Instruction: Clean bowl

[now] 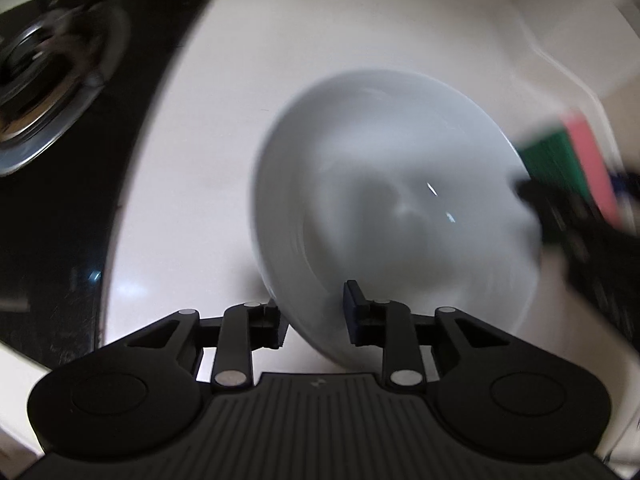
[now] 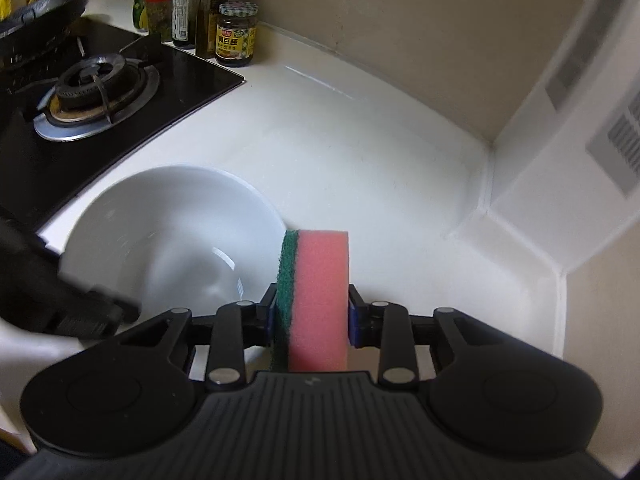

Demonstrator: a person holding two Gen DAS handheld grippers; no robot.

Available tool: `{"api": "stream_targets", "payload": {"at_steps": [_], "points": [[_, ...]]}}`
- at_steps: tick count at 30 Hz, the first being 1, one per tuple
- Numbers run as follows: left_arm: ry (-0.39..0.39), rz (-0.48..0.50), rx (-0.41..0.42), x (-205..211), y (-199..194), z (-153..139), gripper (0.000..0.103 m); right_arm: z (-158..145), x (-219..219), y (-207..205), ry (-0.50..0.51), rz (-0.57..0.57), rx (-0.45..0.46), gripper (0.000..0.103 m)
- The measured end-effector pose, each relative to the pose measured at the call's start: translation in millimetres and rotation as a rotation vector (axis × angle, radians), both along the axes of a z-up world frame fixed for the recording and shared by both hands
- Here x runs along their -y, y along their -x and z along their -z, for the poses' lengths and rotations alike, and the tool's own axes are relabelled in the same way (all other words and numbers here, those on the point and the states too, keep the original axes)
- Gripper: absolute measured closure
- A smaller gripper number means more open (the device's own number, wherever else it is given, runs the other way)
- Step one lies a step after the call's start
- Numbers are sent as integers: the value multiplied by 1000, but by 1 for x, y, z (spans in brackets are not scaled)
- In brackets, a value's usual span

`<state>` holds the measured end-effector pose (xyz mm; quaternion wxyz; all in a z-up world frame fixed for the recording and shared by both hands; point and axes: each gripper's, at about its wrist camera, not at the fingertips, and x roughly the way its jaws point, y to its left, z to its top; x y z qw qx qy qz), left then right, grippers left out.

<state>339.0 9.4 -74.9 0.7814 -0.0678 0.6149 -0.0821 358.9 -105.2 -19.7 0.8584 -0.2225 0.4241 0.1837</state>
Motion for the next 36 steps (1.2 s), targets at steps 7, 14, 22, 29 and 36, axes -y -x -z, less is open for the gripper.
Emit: {"api": "stream_targets", "payload": {"at_steps": [7, 14, 22, 29, 36], "points": [[12, 31, -17, -10, -16, 1, 66, 1, -14, -39, 22, -198, -16, 75], [-43, -27, -4, -18, -35, 2, 70, -9, -3, 7, 36, -97, -18, 76], [-130, 102, 64, -6, -34, -1, 68, -5, -22, -24, 55, -255, 29, 76], [-146, 133, 89, -10, -41, -1, 68, -4, -61, -49, 139, -448, 28, 75], [-94, 40, 88, -28, -13, -5, 85, -35, 10, -39, -162, -18, 124, 76]]}}
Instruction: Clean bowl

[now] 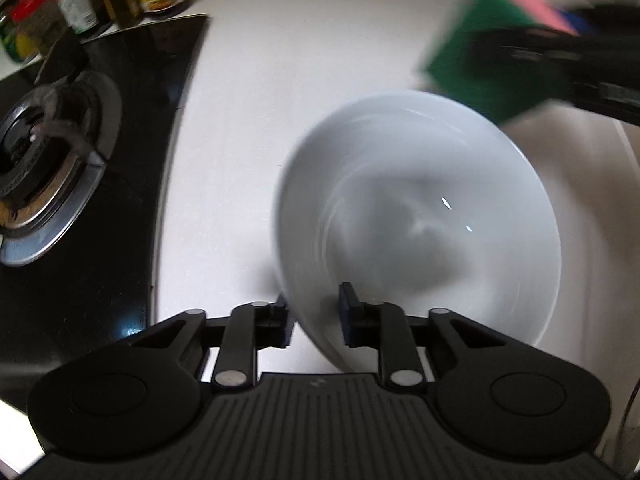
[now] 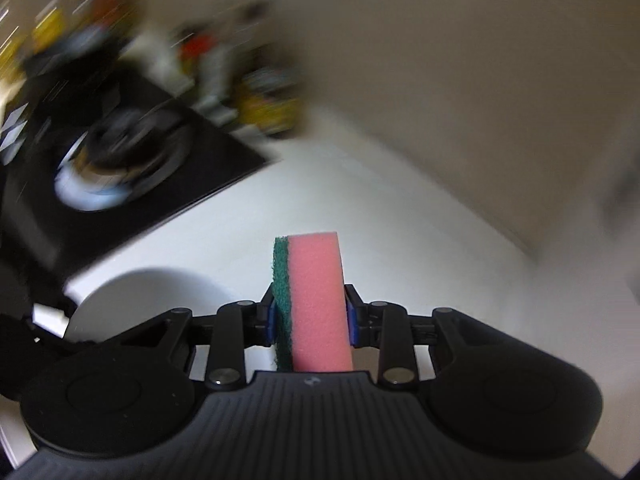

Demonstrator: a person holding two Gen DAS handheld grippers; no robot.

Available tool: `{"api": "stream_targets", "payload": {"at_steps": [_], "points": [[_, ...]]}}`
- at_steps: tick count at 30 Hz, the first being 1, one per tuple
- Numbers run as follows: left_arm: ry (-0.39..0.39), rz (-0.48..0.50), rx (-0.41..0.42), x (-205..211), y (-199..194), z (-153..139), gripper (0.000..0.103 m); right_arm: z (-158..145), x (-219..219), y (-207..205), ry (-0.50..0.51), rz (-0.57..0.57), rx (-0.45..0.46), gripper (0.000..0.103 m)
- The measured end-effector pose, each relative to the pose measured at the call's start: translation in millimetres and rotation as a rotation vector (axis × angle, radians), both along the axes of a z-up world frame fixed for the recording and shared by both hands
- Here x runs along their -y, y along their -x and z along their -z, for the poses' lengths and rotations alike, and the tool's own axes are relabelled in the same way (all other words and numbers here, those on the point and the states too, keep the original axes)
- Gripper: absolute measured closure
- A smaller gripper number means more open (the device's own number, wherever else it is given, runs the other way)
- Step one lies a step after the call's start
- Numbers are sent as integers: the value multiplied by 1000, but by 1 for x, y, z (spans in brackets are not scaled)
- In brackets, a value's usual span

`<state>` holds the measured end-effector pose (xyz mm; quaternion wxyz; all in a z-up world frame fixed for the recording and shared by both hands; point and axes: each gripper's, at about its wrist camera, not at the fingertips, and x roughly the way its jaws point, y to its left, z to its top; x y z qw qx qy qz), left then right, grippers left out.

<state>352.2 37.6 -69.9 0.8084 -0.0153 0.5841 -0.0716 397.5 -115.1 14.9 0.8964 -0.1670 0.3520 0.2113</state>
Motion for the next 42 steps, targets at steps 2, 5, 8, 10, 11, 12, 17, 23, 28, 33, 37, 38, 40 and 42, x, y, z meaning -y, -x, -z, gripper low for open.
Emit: {"api": "stream_targets", "payload": {"at_steps": [2, 5, 8, 10, 11, 12, 17, 23, 28, 33, 37, 38, 40, 42], "points": [[-21, -18, 35, -1, -4, -8, 89, 9, 32, 21, -99, 216, 43, 76], [-80, -40, 121, 3, 0, -22, 91, 35, 47, 50, -136, 393, 94, 76], [-167, -37, 261, 14, 9, -41, 91, 59, 48, 86, -127, 530, 148, 75], [-200, -25, 320, 18, 9, -44, 91, 69, 43, 111, -124, 585, 192, 73], [-207, -18, 338, 20, 10, -45, 91, 72, 40, 119, -121, 604, 188, 73], [-208, -12, 355, 21, 13, -44, 91, 74, 40, 122, -130, 618, 170, 71], [-137, -12, 354, 21, 35, -46, 91, 91, 37, 137, -115, 631, 51, 70], [-138, 21, 330, 26, 77, -51, 91, 85, 29, 166, -11, 581, 73, 70], [-153, 26, 328, 30, 101, -54, 91, 59, 29, 197, -92, 579, 142, 70], [-146, 14, 339, 32, 124, -58, 91, 32, 22, 223, -115, 598, 201, 69], [-112, -6, 335, 34, 149, -59, 91, 20, 15, 246, -98, 581, 216, 69], [-100, -11, 331, 34, 155, -59, 91, 19, 13, 251, -90, 572, 214, 69], [-78, -20, 326, 34, 167, -59, 91, 19, 12, 266, -82, 547, 201, 69], [-75, -33, 325, 34, 181, -58, 91, 19, 13, 281, -92, 531, 191, 69]]}}
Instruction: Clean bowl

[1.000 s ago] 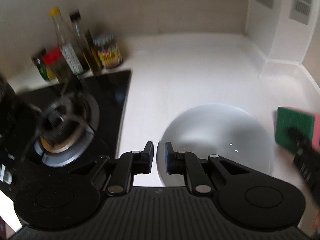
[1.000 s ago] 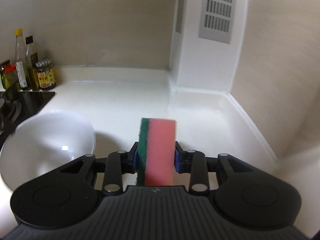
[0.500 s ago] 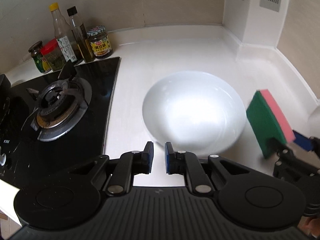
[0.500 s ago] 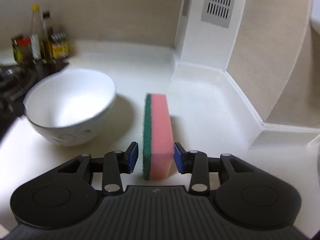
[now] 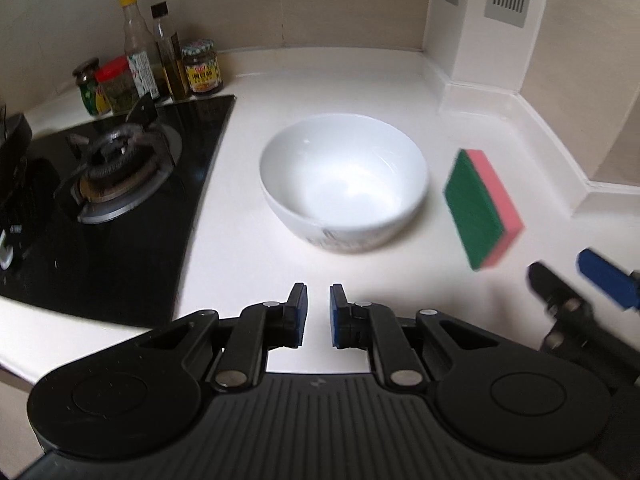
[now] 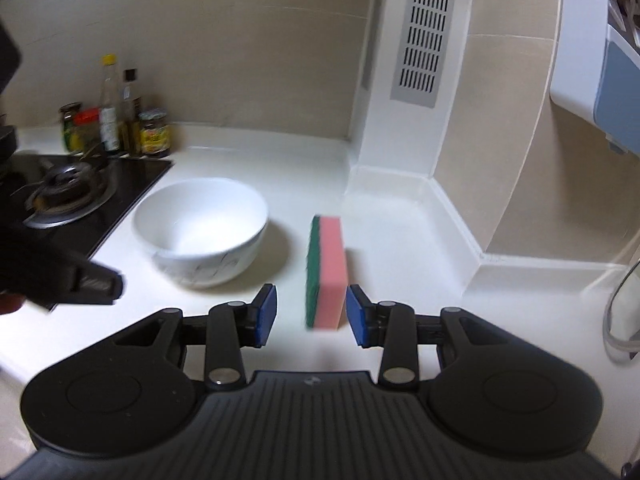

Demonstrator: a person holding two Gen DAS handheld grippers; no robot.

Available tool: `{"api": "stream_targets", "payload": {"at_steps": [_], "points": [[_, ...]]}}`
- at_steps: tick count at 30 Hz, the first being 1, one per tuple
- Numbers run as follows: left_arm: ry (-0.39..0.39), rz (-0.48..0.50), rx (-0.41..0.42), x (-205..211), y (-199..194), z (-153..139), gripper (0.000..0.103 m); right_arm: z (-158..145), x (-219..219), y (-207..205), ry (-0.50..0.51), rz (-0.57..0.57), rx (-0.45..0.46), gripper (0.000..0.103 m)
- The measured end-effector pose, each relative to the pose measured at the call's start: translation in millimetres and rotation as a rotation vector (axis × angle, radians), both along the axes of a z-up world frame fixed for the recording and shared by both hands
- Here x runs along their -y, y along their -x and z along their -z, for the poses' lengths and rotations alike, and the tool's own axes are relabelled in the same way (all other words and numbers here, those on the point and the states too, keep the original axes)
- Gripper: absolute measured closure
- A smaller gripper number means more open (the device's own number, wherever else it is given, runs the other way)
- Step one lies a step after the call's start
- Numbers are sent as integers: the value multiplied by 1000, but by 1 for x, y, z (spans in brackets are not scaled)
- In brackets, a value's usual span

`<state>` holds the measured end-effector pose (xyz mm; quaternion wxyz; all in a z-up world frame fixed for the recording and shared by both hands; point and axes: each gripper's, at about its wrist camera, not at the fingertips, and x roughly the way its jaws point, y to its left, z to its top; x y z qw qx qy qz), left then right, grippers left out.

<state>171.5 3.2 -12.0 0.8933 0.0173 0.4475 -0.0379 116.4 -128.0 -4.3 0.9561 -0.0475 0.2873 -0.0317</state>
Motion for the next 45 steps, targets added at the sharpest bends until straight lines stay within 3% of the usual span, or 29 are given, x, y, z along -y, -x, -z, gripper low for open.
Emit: {"api": "stream_targets", "payload": {"at_steps": [10, 22, 31, 45], "points": [[-6, -71, -28, 8, 65, 12, 91, 8, 18, 63, -60, -30, -44, 69], [-36, -62, -3, 16, 122, 2, 91, -2, 25, 106, -108, -41, -15, 69], [-32, -54, 10, 17, 134, -3, 91, -6, 21, 115, -107, -45, -2, 69], [-31, -37, 36, 14, 119, -2, 92, -6, 19, 98, -71, -46, 1, 69]]}}
